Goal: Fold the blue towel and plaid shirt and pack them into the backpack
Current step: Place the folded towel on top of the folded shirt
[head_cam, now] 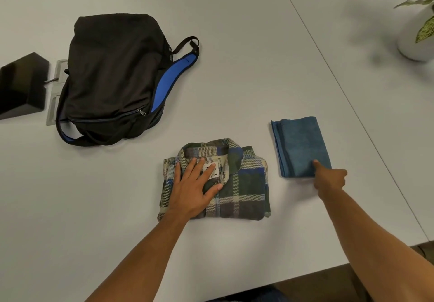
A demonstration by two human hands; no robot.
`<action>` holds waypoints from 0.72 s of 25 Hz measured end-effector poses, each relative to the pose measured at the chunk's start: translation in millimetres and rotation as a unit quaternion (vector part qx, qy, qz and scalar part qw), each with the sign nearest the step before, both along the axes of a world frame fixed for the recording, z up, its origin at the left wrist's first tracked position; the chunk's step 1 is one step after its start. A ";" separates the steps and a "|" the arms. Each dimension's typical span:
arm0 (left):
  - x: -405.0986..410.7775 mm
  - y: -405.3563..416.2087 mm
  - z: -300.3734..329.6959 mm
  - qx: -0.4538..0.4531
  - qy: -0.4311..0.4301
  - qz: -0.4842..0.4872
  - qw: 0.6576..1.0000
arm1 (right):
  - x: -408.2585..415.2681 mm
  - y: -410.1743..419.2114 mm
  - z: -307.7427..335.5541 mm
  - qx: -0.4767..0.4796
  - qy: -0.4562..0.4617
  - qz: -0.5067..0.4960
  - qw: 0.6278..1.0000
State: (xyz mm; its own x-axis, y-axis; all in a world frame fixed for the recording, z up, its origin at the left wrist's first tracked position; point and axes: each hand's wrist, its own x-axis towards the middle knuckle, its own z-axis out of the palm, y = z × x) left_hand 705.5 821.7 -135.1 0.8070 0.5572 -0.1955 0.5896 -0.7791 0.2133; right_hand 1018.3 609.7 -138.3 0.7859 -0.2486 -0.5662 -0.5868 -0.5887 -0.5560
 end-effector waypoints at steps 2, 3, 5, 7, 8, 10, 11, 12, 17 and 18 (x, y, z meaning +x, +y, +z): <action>-0.5 0.5 -0.8 -0.014 0.004 -0.002 1.000 | 4.4 5.4 -0.4 0.070 0.029 -0.060 0.995; -0.5 0.5 -0.4 -0.019 0.007 -0.004 1.000 | 6.4 7.1 -1.0 0.091 0.039 -0.082 0.992; 0.8 1.0 -0.3 -0.024 0.009 0.000 1.000 | 8.5 8.1 -2.0 0.115 0.055 -0.107 0.986; 1.8 0.9 -0.5 -0.036 0.000 0.004 0.999 | 7.2 8.5 2.4 0.137 0.048 -0.120 0.982; 1.5 0.9 -1.3 -0.041 -0.006 0.005 0.999 | 6.4 9.0 5.0 0.159 0.047 -0.124 0.978; 0.1 1.9 -3.7 -0.045 -0.020 0.007 0.999 | 1.3 11.3 15.3 0.231 0.038 -0.124 0.964; -0.5 2.6 -4.3 -0.045 -0.031 0.008 0.998 | -1.9 12.4 21.4 0.265 0.027 -0.121 0.956; -0.4 3.4 -4.7 -0.046 -0.042 0.009 0.998 | -4.9 13.7 28.6 0.293 0.010 -0.111 0.950; 0.2 5.0 -3.6 -0.058 -0.047 0.016 0.997 | -19.7 24.0 75.6 0.397 -0.051 0.003 0.917; 0.7 5.1 -1.7 -0.064 -0.038 0.015 0.997 | -23.0 28.0 85.1 0.411 -0.052 0.024 0.910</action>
